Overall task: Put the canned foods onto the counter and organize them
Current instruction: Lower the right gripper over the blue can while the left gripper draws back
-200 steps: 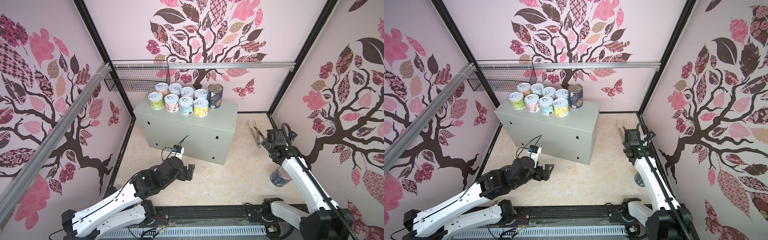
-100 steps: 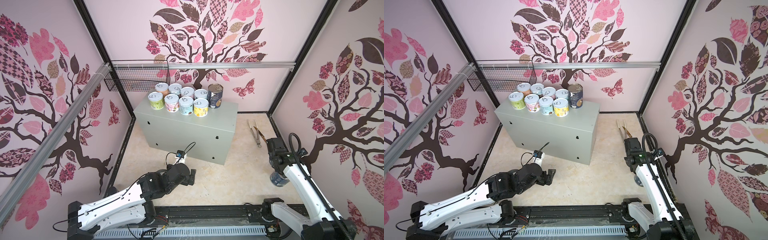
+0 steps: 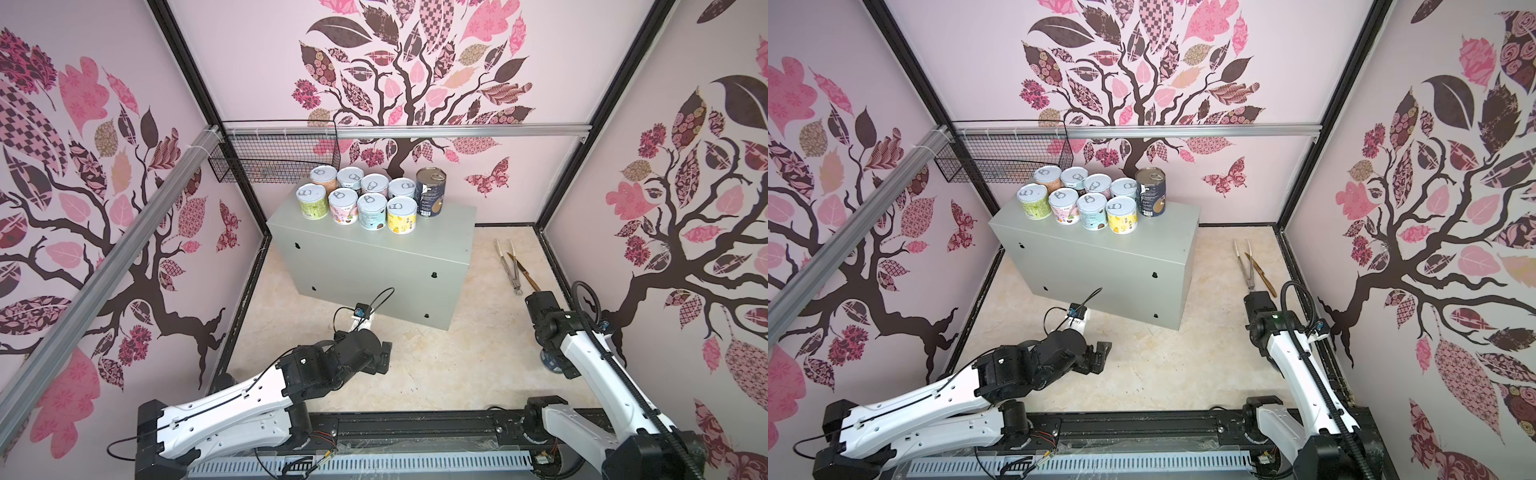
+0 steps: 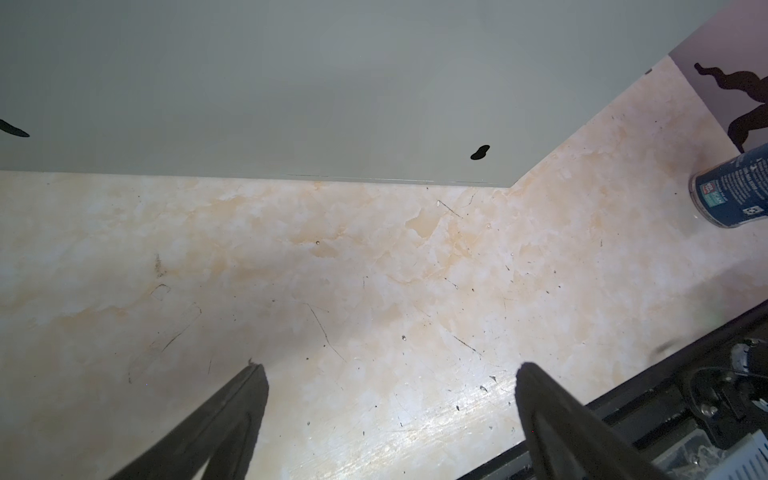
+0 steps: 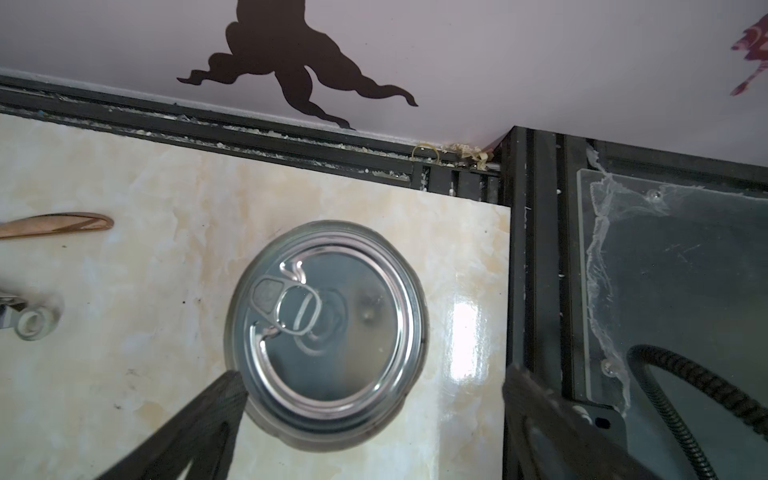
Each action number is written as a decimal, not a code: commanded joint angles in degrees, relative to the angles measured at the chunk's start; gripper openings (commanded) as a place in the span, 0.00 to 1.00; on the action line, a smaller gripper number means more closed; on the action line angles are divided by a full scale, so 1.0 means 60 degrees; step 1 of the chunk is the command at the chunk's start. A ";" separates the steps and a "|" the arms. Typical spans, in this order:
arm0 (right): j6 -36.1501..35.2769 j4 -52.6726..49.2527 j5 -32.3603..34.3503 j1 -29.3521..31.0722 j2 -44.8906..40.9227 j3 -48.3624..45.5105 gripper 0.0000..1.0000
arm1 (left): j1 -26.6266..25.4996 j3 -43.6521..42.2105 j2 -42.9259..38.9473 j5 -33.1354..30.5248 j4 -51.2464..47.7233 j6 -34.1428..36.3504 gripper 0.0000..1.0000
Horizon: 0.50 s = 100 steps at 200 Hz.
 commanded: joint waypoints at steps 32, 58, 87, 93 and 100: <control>-0.0172 0.0314 0.0489 -0.0013 0.0056 -0.0285 1.00 | -0.0251 0.0091 0.0250 -0.0260 -0.0212 -0.0190 0.97; -0.0319 0.0583 0.0772 -0.0057 0.0082 -0.0512 1.00 | -0.0370 0.0174 0.0384 -0.0445 -0.0338 -0.0246 0.97; -0.1054 0.1293 0.0881 -0.0157 0.0142 -0.0474 1.00 | -0.0426 0.0156 0.0459 -0.0503 -0.0295 -0.0374 0.97; -0.1167 0.1390 0.0881 -0.0143 0.0137 -0.0447 1.00 | -0.0452 0.0153 0.0475 -0.0513 -0.0303 -0.0381 0.97; -0.1186 0.1410 0.0908 -0.0153 0.0124 -0.0414 1.00 | -0.0454 0.0152 0.0495 -0.0526 -0.0305 -0.0382 0.97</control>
